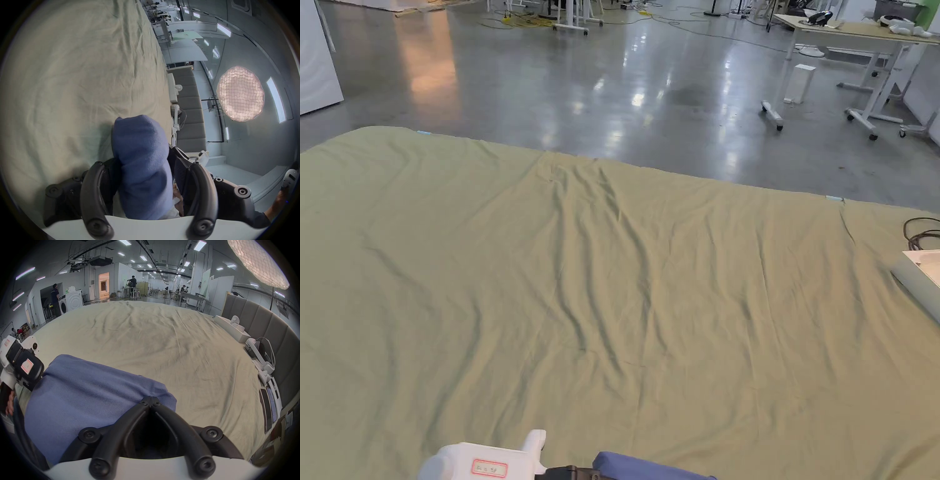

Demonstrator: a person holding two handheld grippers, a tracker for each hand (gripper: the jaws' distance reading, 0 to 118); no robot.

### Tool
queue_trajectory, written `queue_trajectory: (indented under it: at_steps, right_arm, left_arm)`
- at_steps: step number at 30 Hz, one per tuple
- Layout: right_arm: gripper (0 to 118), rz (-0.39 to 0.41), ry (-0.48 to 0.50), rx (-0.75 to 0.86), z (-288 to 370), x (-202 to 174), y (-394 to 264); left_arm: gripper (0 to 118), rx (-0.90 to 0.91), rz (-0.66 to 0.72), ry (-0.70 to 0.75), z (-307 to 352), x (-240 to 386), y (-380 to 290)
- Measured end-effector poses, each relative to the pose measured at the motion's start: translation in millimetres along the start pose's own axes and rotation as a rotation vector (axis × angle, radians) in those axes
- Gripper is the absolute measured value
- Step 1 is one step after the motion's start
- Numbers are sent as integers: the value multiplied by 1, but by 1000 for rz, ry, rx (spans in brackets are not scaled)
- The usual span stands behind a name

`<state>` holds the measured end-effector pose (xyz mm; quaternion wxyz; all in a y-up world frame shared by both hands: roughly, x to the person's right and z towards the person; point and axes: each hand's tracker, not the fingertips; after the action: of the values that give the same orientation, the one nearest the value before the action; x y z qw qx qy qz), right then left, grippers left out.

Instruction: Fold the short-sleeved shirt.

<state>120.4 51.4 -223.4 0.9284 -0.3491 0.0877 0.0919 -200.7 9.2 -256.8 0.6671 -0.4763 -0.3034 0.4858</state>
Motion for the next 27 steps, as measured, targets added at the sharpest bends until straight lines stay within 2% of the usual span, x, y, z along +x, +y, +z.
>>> queue_trajectory:
  at_steps: [10, 13, 15, 17, 19, 21, 25, 27]
  right_arm:
    - [0, -35, 11, -5, 2, 4, 1]
    - [0, -35, 13, -7, 2, 5, 1]
    - [0, -35, 16, -7, 2, 6, 1]
    - [0, -34, 18, -7, 1, 6, 1]
    - [0, -32, 21, -3, 2, 6, 1]
    - [0, -32, 19, -2, 2, 6, 2]
    - [0, -42, 23, 11, 5, 8, 2]
    - [0, -37, 14, 20, 5, 9, 2]
  left_arm:
    - [71, -18, -83, 54, -4, 8, 2]
    - [51, -17, -146, 121, -5, 17, -1]
    - [50, -13, -171, 179, -3, 19, -1]
    - [44, -15, -156, 139, -1, 16, -2]
    - [31, -6, -158, 137, 0, 17, -3]
    - [27, 7, -143, 107, 1, 18, -5]
    - [25, 28, -85, 22, 8, 22, -4]
    - [25, 32, -106, 16, 11, 30, -4]
